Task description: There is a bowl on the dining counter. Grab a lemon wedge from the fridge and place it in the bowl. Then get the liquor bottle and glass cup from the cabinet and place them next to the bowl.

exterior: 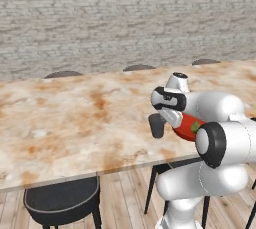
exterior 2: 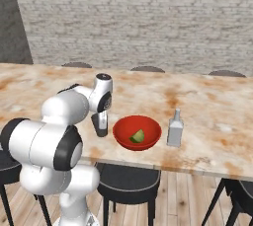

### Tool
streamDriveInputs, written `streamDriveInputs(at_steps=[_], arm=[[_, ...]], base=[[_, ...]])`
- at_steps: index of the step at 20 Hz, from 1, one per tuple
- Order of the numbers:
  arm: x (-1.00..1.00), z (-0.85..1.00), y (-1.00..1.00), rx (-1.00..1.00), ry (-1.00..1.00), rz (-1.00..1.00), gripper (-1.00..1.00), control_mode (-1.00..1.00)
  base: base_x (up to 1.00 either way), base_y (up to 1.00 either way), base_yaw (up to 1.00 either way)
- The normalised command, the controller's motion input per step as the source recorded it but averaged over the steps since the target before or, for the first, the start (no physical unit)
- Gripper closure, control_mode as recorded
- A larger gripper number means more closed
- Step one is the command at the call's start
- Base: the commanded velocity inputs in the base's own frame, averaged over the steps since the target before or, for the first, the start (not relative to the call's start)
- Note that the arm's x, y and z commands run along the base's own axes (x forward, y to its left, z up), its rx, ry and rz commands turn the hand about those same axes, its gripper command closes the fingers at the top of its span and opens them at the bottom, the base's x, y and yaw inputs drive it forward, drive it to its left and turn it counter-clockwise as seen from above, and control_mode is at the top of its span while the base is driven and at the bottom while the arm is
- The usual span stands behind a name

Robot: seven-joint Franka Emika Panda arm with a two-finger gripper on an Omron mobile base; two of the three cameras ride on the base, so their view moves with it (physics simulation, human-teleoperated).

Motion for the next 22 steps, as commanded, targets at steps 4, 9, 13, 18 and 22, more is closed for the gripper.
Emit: streamDriveInputs(at_steps=[4, 9, 13, 18, 22], arm=[[0.0, -0.26, 0.0, 0.0, -0.05, 0.0, 1.0, -1.0], [-0.05, -0.27, 0.01, 0.0, -0.08, 0.0, -1.0, -1.0], [-0.2, -0.08, 0.01, -0.01, -0.11, 0.0, -1.0, -1.0], [-0.26, 0.15, 0.03, -0.01, -0.1, 0.0, -1.0, -1.0], [-0.12, 0.86, 0.0, -0.02, -0.08, 0.0, -1.0, -1.0]], base=[[0.0, 0.0, 0.0], [0.0, 0.0, 0.0], [0.0, 0.0, 0.0], [0.0, 0.0, 0.0], [0.0, 0.0, 0.0]])
